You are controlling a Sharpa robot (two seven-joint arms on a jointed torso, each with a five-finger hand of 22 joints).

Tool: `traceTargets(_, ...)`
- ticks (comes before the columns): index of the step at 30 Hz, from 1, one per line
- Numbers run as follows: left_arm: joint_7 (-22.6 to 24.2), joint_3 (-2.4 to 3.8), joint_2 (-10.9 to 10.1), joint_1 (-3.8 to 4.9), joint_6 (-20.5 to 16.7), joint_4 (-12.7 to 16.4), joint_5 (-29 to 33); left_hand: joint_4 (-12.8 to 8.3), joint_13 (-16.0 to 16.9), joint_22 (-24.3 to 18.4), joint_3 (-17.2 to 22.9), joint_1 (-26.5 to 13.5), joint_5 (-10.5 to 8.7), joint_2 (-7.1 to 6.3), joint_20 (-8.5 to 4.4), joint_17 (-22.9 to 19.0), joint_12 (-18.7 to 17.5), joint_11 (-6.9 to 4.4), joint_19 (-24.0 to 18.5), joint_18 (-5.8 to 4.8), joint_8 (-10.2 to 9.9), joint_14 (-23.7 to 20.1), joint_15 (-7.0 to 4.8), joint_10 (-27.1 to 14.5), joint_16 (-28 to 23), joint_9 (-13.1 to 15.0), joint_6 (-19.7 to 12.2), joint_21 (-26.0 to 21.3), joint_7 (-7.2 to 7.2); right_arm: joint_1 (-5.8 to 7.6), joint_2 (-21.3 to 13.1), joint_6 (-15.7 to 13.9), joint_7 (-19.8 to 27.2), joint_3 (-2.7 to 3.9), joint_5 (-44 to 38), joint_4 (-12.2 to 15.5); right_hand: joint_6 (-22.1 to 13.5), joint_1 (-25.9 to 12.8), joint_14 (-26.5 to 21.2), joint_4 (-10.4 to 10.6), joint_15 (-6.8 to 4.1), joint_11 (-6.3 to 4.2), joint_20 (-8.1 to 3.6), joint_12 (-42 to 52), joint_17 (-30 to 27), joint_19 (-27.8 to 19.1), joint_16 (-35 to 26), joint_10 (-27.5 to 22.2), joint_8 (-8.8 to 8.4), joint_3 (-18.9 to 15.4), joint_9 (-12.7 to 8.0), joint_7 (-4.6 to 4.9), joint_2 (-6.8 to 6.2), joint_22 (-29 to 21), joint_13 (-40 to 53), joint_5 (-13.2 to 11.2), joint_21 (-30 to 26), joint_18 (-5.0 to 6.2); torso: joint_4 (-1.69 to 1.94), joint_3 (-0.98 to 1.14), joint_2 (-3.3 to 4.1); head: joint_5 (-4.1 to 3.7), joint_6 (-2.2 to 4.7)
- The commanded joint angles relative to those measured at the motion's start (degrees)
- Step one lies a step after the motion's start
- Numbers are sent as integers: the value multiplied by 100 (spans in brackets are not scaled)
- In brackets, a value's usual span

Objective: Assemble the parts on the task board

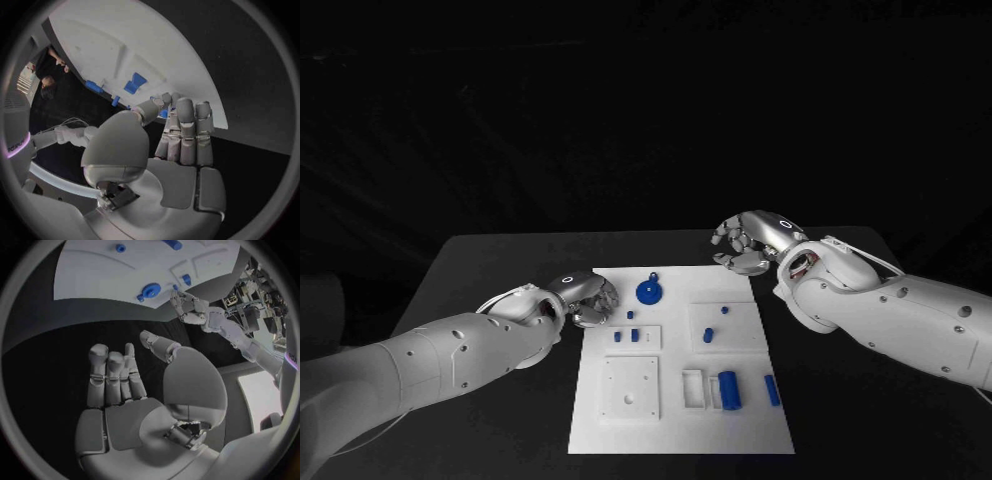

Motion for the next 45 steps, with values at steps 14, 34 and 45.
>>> traceTargets(14, 319, 494, -655, 104, -169, 868, 2408, 4, 43, 106, -28, 31, 59, -100, -43, 15, -16, 44, -41, 182, 56, -27, 75, -73, -12, 2, 104, 17, 173, -2, -74, 748, 733, -29, 480, 127, -202, 230, -217, -249, 151, 107, 164, -2580, -504, -194, -389, 60, 47, -200, -55, 199, 37, -7, -2004, 56, -387, 307, 2, 1, -7, -128, 71)
traceTargets(34, 1300, 536, -1489, 443, 1398, 2174, 7009, -5, -4, -97, -619, -699, 82, 36, 210, -434, -94, 235, -847, 0, 131, -899, 305, -437, -1078, 0, 111, -655, 144, -129, -43, 1562, 299, -279, -1129, -69, -91, 442, 308, -404, 281, 297, -38, -4942, -757, 390, -134, 796, 202, -458, -108, 165, 108, 27, -3632, 44, -353, 307, 0, 4, -13, -402, 92)
traceTargets(45, 1234, 535, -1477, 461, 1614, 2235, 7168, -25, -77, -235, -708, -717, 118, 55, 543, -833, -79, 312, -1364, -68, 170, -1272, 687, -500, -2472, 12, 32, -1207, 183, -221, 92, 1463, 252, -374, -1351, -297, -195, 467, 293, -452, 324, 343, -36, -5252, -802, 400, -124, 843, 155, -493, -146, 160, 61, 25, -3820, 28, -399, 307, -3, -2, 6, -372, 42)
